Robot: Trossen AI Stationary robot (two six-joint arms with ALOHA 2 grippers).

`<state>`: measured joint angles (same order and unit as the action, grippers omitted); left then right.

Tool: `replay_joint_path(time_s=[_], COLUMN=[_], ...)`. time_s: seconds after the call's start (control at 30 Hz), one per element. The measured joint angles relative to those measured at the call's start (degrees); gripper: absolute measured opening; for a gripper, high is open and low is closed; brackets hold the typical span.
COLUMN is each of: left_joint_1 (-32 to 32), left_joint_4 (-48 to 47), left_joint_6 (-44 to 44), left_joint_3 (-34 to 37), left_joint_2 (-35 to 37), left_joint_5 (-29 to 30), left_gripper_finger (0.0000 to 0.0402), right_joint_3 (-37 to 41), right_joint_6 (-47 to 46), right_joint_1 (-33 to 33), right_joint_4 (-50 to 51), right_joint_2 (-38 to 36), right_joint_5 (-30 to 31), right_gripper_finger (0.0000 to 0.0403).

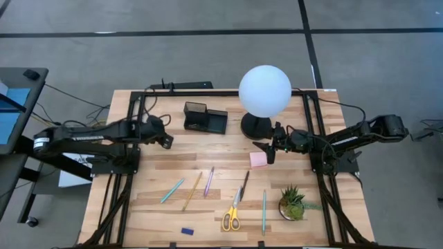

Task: Pick and place office supplies into organizer
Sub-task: Put the black binder clip into the black desk organizer

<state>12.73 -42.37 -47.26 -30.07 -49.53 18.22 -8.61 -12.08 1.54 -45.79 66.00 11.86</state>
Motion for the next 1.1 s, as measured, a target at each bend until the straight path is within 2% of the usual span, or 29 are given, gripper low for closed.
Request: replay_joint_path(time_s=[0.13, 0.3, 0.6, 1.1], left_joint_1=[-0.02, 0.0, -0.02, 0.04], left_joint_4=[3.21, 3.53, 8.57, 13.49], left_joint_6=[0.75, 2.91, 4.46, 6.17], left_joint_3=[2.1, 2.17, 2.17, 2.15], left_joint_2=[-2.77, -6.98, -16.32, -24.62], left_joint_5=[-0.96, 2.55, 1.68, 3.47], left_gripper_finger=[0.0156, 0.0187, 0.024, 0.025], right_joint_3=[0.0, 0.0, 0.0, -0.02], right_joint_6=[0.0, 0.0, 0.02, 0.04], right_joint_1=[0.0, 0.0, 0.0, 0.0], right_joint_4=[0.21, 0.21, 0.32, 0.38], right_joint_2=[0.0, 0.0, 0.0, 0.0], right_joint_5=[0.0, 0.0, 0.0, 0.0], right_gripper_finger=[0.0205, 0.0205, 0.0205, 0.0205])
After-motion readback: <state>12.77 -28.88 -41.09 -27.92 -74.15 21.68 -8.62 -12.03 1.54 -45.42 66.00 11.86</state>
